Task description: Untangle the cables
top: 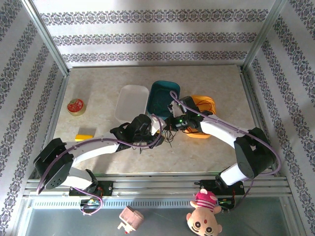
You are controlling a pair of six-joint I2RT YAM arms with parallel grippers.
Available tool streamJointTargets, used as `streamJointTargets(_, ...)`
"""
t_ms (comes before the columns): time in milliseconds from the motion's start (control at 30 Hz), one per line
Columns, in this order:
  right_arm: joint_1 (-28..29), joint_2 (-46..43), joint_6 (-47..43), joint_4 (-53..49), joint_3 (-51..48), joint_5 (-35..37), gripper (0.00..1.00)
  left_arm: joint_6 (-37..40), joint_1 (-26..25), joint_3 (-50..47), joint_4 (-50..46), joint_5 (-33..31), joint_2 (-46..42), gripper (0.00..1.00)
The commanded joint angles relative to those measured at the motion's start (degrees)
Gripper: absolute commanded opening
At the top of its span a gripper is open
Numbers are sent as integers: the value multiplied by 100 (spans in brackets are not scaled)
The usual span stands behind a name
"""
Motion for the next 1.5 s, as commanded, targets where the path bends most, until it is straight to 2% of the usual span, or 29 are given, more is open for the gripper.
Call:
streamJointTargets(0, 133, -101, 68, 73, 136, -532, 0, -54, -57, -143, 734, -838, 78, 21)
streamJointTargets(100, 194, -193, -2, -12, 94, -564, 0, -254, -49, -258, 1017, -930, 69, 14)
streamJointTargets(233, 232, -308, -72, -102, 41, -588, 0, -368, -49, -296, 1195, -637, 109, 10)
streamJointTargets(333, 232, -359, -83, -108, 6, -617, 0, -481, -49, -347, 1316, -453, 81, 0)
streamJointTargets(600, 182, -363, -62, -135, -30, -630, 2, -1039, 303, -591, 1608, 353, -272, 0)
streamJointTargets(700, 162, -356, -54, -133, -49, -694, 2, -1005, 373, -625, 1549, 610, -396, 0)
streamJointTargets(800, 169, -310, -57, -133, -43, -816, 2, -891, 381, -617, 1497, 632, -397, 27)
streamJointTargets(833, 170, -307, -57, -123, -40, -860, 2, -875, 382, -608, 1495, 630, -387, 32)
streamJointTargets(933, 184, -282, -66, -107, -31, -924, 2, -835, 382, -547, 1477, 657, -289, 35)
streamJointTargets(1000, 196, -267, -79, -110, -14, -954, 2, -869, 390, -533, 1521, 605, -227, 28)
streamJointTargets(1067, 200, -272, -89, -107, -13, -973, 2, -864, 391, -499, 1488, 611, -133, 14)
streamJointTargets(1200, 171, -325, -77, -100, -55, -981, 2, -852, 391, -458, 1363, 663, -15, 1)
streamJointTargets(1400, -29, -390, 52, -36, -195, -999, 4, -878, 398, -475, 1243, 588, -103, 0)
streamJointTargets(1433, -75, -409, 92, 18, -239, -1008, 6, -887, 407, -484, 1225, 569, -143, 0)
streamJointTargets(1467, -128, -428, 138, 55, -278, -995, 13, -903, 429, -494, 1215, 589, -169, 0)
